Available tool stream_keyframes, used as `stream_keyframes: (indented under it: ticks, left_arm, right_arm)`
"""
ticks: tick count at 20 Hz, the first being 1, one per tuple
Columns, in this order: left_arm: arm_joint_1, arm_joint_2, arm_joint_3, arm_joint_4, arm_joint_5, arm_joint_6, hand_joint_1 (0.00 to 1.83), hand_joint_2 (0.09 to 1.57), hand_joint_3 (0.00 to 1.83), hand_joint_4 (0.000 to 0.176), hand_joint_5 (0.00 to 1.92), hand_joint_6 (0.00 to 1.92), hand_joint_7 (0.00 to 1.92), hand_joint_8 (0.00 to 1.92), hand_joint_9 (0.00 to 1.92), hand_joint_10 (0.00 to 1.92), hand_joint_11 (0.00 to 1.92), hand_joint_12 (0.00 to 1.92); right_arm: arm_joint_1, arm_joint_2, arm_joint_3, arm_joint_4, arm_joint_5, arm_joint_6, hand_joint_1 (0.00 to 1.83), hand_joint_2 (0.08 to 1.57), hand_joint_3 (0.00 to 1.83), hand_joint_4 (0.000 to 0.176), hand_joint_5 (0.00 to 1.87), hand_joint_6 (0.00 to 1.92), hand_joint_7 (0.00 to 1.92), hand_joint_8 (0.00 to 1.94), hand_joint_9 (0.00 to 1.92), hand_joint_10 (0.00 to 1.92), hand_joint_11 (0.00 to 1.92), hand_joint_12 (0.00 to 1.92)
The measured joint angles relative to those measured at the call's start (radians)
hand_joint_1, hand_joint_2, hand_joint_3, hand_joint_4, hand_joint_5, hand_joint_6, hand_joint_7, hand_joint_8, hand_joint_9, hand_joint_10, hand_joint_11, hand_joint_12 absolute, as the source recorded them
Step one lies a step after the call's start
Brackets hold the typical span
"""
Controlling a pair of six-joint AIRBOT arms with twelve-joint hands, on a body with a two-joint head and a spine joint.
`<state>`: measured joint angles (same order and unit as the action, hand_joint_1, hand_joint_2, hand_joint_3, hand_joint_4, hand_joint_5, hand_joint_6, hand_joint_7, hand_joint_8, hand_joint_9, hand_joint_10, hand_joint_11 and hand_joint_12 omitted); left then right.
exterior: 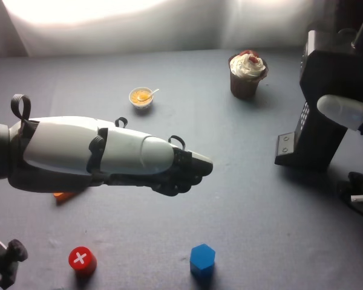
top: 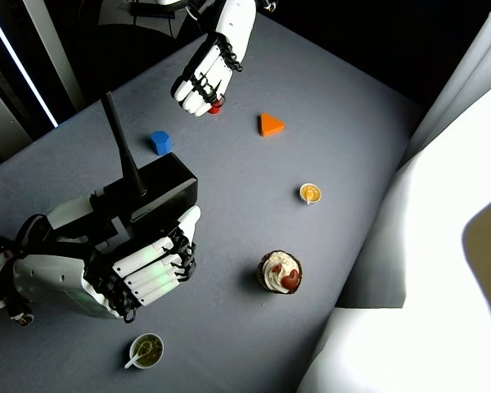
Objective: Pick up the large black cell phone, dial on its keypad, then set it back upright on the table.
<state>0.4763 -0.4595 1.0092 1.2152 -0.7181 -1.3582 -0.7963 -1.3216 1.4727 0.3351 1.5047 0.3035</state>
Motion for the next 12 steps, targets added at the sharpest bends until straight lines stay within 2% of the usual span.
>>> stream_keyframes:
  ticks: [3, 8, 12]
  left_arm:
    - [-0.001, 0.000, 0.001, -0.012, 0.002, 0.003, 0.17, 1.15, 0.00, 0.029, 0.26, 0.00, 0.24, 0.00, 0.21, 0.00, 0.00, 0.41]
    - [-0.001, 0.000, 0.003, -0.012, 0.004, 0.003, 0.18, 1.14, 0.00, 0.033, 0.22, 0.00, 0.19, 0.00, 0.15, 0.00, 0.00, 0.31]
    - [-0.001, 0.000, 0.003, -0.014, 0.004, 0.003, 0.16, 1.14, 0.00, 0.037, 0.23, 0.00, 0.19, 0.00, 0.16, 0.00, 0.00, 0.36]
  right_arm:
    - [-0.007, -0.005, 0.005, 0.000, 0.007, -0.001, 1.38, 1.11, 0.00, 0.000, 1.07, 0.64, 0.93, 1.09, 0.93, 1.26, 0.97, 1.07]
    - [-0.019, -0.019, 0.013, 0.000, 0.016, -0.001, 1.38, 1.12, 0.00, 0.000, 1.03, 0.69, 0.90, 1.13, 0.92, 1.28, 0.97, 1.08]
    - [-0.019, -0.018, 0.015, -0.003, 0.023, 0.000, 1.38, 1.12, 0.00, 0.000, 1.02, 0.70, 0.90, 1.14, 0.91, 1.29, 0.95, 1.09]
